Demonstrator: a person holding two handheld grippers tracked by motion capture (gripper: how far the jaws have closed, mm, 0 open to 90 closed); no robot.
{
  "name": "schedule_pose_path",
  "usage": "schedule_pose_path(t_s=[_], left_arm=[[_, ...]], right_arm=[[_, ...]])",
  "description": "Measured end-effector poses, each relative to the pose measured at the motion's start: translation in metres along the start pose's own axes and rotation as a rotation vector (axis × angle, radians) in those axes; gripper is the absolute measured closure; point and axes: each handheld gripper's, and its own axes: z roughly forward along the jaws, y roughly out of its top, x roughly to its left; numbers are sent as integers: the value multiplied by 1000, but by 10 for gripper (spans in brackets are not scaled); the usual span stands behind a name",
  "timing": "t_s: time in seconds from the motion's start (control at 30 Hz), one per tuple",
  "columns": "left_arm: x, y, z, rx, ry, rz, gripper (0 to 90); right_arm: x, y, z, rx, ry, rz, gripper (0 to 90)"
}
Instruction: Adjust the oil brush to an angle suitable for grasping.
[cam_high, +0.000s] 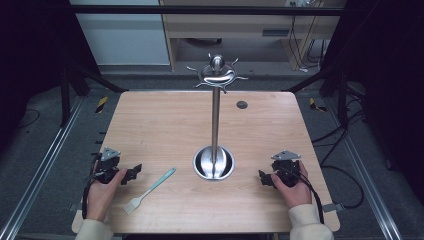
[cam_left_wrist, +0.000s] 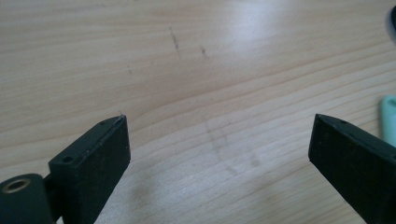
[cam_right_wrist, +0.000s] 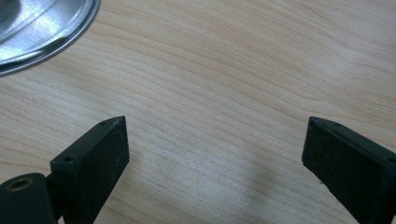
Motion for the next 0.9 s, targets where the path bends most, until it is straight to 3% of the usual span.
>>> schedule_pose_path(t_s=[0.1,0.2,0.33,0.47,0.6,0.67,0.7,0.77,0.9], left_arm=[[-7,4,-9,-9,7,34,64],[-10,7,-14,-13,9,41,84],[-18,17,-21,-8,6,64,193],[-29,28,-23,69,5,159,278],[-41,39,-18,162,-26,236,499],[-43,40,-17,172,-36,239,586],[-45,41,-15,186,-49,245,586],[-47,42,-12,204,-66,247,714],[-52,42,-4,241,-90,255,812]], right_arm=[[0,0,-1,-4,6,1,80],[0,0,-2,-9,5,-2,80],[0,1,-2,-12,6,2,80],[0,1,-2,-14,7,3,80],[0,1,-3,-17,8,2,81],[0,1,-3,-17,8,2,81],[0,1,-3,-17,8,2,81],[0,1,-2,-13,6,1,81],[0,1,-2,-12,7,1,81]])
